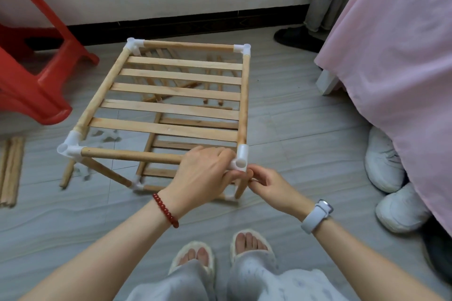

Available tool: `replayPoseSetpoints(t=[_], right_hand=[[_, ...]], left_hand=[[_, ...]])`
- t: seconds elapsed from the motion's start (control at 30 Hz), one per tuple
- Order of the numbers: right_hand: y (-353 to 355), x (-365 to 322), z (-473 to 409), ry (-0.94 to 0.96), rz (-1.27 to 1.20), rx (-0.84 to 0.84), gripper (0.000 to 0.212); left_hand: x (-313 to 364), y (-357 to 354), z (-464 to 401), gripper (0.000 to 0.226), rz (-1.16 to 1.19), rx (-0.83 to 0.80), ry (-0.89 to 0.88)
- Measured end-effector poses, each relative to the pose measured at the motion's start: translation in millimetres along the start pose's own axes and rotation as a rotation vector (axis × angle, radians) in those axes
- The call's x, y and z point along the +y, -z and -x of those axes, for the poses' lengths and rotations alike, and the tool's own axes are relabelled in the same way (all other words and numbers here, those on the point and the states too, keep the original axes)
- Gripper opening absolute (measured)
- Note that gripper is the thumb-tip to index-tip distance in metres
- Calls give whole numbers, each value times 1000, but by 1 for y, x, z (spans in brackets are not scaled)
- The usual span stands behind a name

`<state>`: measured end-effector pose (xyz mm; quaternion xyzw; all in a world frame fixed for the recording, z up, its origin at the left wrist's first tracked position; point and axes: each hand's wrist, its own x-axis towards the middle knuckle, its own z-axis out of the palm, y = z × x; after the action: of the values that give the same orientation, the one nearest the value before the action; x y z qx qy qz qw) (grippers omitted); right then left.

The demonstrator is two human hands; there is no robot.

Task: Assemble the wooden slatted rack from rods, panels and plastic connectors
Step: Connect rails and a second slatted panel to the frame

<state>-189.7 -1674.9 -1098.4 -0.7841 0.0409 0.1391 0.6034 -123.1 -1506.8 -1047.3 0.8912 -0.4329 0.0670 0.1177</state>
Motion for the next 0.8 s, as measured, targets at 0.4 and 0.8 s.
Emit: replayPoseSetpoints(t=[0.4,0.8], right_hand=[[-7,4,2,11,-66,76,30],[-9,5,3,0,-59,104,28]], left_hand=[[8,-2,-3,33,18,-64,2],[10,-4,3,33,-34,-64,-80]])
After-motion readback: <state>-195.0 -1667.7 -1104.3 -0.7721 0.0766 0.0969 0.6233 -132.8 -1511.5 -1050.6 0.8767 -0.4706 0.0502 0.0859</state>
